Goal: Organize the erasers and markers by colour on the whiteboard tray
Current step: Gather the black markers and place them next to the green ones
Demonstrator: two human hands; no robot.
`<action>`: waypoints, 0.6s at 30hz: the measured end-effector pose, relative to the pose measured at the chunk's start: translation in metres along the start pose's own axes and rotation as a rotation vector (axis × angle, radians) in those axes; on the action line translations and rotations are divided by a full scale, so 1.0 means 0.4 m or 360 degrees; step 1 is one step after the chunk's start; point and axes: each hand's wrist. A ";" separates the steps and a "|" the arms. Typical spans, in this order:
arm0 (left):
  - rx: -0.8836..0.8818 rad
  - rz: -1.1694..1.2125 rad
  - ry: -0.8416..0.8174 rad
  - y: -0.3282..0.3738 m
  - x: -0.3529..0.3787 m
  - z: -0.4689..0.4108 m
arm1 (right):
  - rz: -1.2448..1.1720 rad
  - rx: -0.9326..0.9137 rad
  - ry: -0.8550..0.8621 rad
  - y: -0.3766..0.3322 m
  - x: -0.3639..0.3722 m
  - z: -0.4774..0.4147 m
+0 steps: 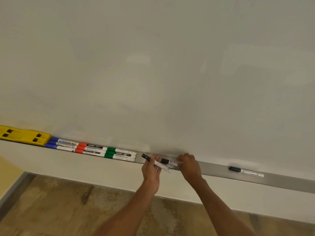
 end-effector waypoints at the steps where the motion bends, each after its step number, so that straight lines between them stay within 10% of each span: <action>1: -0.0022 0.0013 0.0010 0.001 -0.005 -0.001 | 0.0088 0.0023 -0.0017 0.012 0.001 0.006; 18: -0.0142 0.0077 -0.0001 0.000 -0.025 0.021 | -0.0240 -0.0093 -0.0002 0.017 0.041 -0.001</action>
Point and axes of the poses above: each hand's wrist, its own z-axis away from the middle knuckle, its own x-axis out of the palm, y = z × x, and after that the axes turned 7 degrees about -z, right-handed
